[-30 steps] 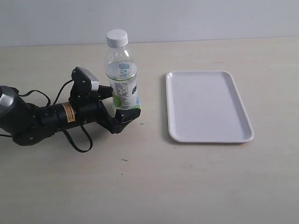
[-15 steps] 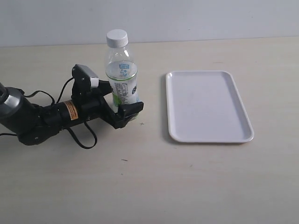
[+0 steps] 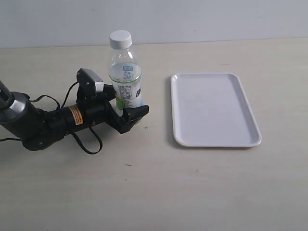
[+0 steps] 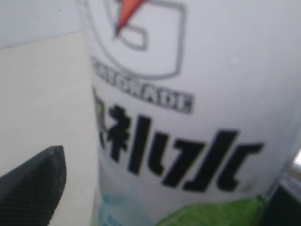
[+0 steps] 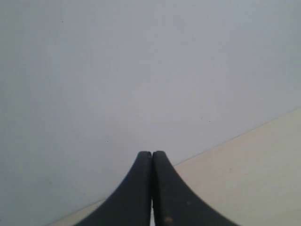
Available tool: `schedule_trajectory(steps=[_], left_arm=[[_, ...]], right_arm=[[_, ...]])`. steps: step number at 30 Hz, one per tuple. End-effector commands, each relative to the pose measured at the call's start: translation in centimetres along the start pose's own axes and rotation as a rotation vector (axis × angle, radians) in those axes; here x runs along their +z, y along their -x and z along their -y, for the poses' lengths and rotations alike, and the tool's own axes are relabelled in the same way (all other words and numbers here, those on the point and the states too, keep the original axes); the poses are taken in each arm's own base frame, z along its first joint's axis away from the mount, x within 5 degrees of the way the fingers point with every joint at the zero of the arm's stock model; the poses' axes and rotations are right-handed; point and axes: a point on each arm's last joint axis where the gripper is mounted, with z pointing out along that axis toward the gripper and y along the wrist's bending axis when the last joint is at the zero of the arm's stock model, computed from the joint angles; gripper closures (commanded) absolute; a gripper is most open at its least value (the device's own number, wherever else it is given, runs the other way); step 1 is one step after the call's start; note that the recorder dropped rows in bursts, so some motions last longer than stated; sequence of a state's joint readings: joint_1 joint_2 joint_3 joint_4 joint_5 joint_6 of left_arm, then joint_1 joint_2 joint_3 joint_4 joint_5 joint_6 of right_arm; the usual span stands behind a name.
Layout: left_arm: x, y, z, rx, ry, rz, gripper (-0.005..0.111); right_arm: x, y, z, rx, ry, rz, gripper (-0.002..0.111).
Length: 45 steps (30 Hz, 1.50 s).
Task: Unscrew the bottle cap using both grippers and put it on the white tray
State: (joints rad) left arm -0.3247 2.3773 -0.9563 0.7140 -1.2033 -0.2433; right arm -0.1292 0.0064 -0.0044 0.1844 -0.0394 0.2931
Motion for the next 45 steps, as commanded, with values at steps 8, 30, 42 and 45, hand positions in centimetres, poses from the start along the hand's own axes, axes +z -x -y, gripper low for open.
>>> schedule_trajectory(steps=[8,30,42,45], left_arm=[[0.2,0.0,0.8,0.058,-0.072,0.004,0.107],[0.0,0.8,1.1,0.160,-0.110,-0.019,0.107],[0.0,0.6,1.3,0.187,-0.129,-0.030,0.107],[0.0,0.9,1.2,0.203,-0.127,-0.055,0.107]], right_arm=[[-0.3,3.9,-2.2,-0.034,0.039,0.033,0.108],[18.5,13.6,-12.2,-0.249,0.228,-1.051,0.108],[23.5,6.3,-19.4,-0.451,0.299,-1.303,0.108],[24.5,4.3,-21.6,-0.510,0.279,-1.325,0.108]])
